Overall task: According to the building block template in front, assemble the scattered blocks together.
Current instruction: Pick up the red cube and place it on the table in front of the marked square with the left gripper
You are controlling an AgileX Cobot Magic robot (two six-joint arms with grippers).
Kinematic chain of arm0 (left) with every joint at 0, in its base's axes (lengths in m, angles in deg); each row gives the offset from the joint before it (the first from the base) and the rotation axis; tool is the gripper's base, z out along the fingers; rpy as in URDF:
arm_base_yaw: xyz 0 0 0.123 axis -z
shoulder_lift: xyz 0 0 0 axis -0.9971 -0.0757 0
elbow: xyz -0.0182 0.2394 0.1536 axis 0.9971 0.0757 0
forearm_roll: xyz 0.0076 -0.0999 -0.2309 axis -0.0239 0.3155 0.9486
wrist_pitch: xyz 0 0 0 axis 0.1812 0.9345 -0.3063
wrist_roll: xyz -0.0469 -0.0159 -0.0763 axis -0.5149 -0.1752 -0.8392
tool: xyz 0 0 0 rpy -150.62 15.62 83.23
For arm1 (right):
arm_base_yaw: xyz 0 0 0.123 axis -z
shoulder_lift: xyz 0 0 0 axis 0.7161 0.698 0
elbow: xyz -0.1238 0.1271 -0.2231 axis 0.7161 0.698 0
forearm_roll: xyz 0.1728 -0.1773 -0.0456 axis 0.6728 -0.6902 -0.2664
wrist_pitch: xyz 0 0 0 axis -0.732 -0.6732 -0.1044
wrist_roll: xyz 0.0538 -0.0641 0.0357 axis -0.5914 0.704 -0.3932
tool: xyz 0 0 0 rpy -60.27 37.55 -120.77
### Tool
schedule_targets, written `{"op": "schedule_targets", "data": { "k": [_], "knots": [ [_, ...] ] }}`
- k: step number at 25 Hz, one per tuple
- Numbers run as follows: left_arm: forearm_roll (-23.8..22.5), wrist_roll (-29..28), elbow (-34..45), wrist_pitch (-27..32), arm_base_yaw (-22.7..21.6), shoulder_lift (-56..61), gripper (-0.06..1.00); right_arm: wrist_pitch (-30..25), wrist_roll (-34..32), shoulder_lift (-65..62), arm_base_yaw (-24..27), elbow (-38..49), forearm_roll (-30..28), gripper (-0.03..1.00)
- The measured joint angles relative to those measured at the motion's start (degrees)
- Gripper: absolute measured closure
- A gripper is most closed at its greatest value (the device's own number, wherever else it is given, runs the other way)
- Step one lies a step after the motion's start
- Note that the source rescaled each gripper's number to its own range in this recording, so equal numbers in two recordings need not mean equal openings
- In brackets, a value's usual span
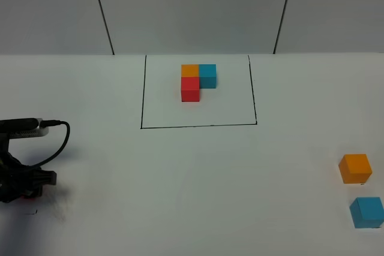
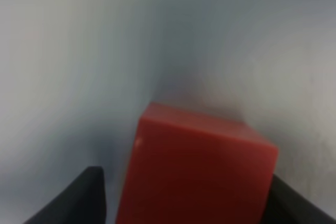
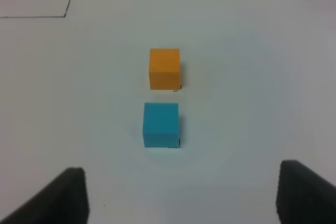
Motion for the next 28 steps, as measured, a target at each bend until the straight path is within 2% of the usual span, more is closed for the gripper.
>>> {"op": "schedule_targets", "data": {
  "k": [17,19,20,22,23,28],
  "knots": [
    [0.0,0.0,0.0,-3.4,0.0,-1.3,0.53,0.0,0.0,0.0,0.0,0.0,0.0,0.45],
    [0.0,0.0,0.0,-3.4,0.0,-1.3,0.59,0.0,0.0,0.0,0.0,0.0,0.0,0.45],
    [0.0,0.0,0.0,-3.4,0.0,-1.3,0.66,0.0,0.0,0.0,0.0,0.0,0.0,0.45],
    [0.0,0.0,0.0,-3.4,0.0,-1.3,0.9,0.0,0.0,0.0,0.0,0.0,0.0,0.45],
    [-0.2,0.0,0.0,-3.4,0.0,-1.3,0.94,0.0,0.0,0.0,0.0,0.0,0.0,0.45],
    [-1.3,0.0,0.0,-3.4,0.0,-1.3,0.94,0.0,0.0,0.0,0.0,0.0,0.0,0.45]
  ]
}}
